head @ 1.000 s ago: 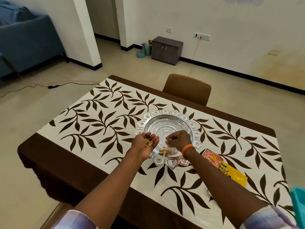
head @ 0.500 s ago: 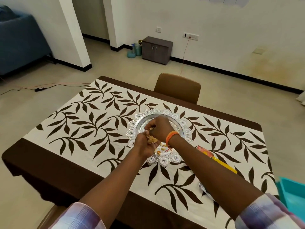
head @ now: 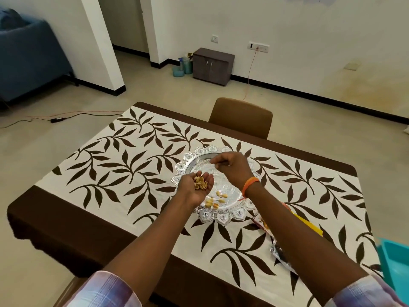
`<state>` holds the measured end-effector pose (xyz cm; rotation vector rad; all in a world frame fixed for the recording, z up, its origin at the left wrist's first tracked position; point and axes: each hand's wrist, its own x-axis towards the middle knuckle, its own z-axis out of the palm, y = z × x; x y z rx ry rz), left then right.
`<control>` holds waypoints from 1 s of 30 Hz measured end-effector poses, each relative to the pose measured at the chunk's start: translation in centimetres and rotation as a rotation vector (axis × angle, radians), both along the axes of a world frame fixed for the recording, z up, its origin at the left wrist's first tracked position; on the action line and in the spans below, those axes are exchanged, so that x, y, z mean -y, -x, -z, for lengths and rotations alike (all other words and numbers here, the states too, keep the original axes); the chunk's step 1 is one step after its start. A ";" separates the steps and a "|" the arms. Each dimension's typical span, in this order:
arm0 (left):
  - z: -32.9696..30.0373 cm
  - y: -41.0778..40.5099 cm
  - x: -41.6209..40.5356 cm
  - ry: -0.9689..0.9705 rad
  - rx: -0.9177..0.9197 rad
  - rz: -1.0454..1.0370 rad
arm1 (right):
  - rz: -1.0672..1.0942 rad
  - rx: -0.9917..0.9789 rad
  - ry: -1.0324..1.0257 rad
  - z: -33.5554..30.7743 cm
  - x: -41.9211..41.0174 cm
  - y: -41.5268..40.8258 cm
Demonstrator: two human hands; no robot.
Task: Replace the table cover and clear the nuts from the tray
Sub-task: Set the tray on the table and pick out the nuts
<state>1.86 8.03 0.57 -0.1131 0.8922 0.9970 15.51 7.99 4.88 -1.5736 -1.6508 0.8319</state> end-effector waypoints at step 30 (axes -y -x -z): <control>1.1 3.3 -1.0 -0.028 -0.134 -0.037 | -0.762 0.876 -0.176 10.0 1.3 1.3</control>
